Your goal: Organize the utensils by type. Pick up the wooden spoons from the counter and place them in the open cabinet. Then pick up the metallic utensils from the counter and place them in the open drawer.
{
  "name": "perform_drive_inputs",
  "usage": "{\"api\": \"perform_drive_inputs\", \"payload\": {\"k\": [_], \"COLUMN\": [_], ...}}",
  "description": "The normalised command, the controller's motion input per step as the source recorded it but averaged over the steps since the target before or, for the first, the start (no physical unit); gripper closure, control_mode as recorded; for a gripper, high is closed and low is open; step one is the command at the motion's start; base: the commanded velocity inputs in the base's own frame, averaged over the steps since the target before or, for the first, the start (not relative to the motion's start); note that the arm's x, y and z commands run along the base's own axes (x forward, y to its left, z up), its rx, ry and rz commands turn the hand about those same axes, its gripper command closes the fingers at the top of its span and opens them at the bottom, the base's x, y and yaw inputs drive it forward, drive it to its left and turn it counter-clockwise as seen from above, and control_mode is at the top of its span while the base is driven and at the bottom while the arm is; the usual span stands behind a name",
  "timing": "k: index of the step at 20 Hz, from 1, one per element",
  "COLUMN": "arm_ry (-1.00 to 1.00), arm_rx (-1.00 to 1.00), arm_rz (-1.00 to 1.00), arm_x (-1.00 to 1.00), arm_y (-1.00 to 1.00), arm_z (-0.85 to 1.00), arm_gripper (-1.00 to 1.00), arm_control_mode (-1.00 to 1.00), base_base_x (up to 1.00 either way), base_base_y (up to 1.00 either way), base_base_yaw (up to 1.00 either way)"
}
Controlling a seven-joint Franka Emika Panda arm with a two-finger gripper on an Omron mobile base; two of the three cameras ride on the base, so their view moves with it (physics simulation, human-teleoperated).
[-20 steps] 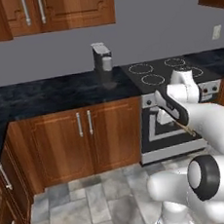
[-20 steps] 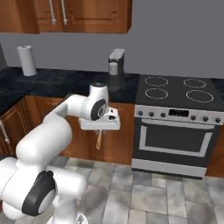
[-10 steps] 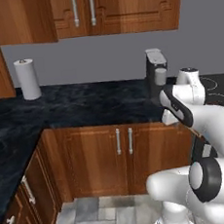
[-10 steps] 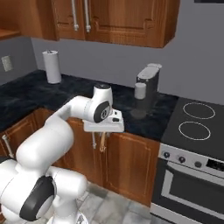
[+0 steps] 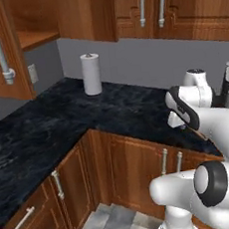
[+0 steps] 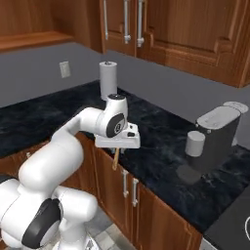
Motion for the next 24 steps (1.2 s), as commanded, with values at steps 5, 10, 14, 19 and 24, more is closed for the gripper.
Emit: {"api": "perform_drive_inputs", "payload": {"k": [5,10,14,19,24], "arm_ry": [0.0,0.0,0.0,0.0,0.0], "arm_rx": [0.0,0.0,0.0,0.0,0.0], "arm_rz": [0.0,0.0,0.0,0.0,0.0], "arm_x": [0.0,0.0,0.0,0.0,0.0], "arm_y": [0.0,0.0,0.0,0.0,0.0], "arm_z": [0.0,0.0,0.0,0.0,0.0], "arm_gripper": [1.0,1.0,1.0,1.0,1.0], "arm_control_mode": [1.0,1.0,1.0,1.0,1.0], "base_base_x": [0.5,0.39,0.71,0.66,0.61], "base_base_y": [-0.19,-0.16,-0.13,-0.33,-0.47], "base_base_yaw": [0.8,0.93,0.63,0.43,0.22]}}
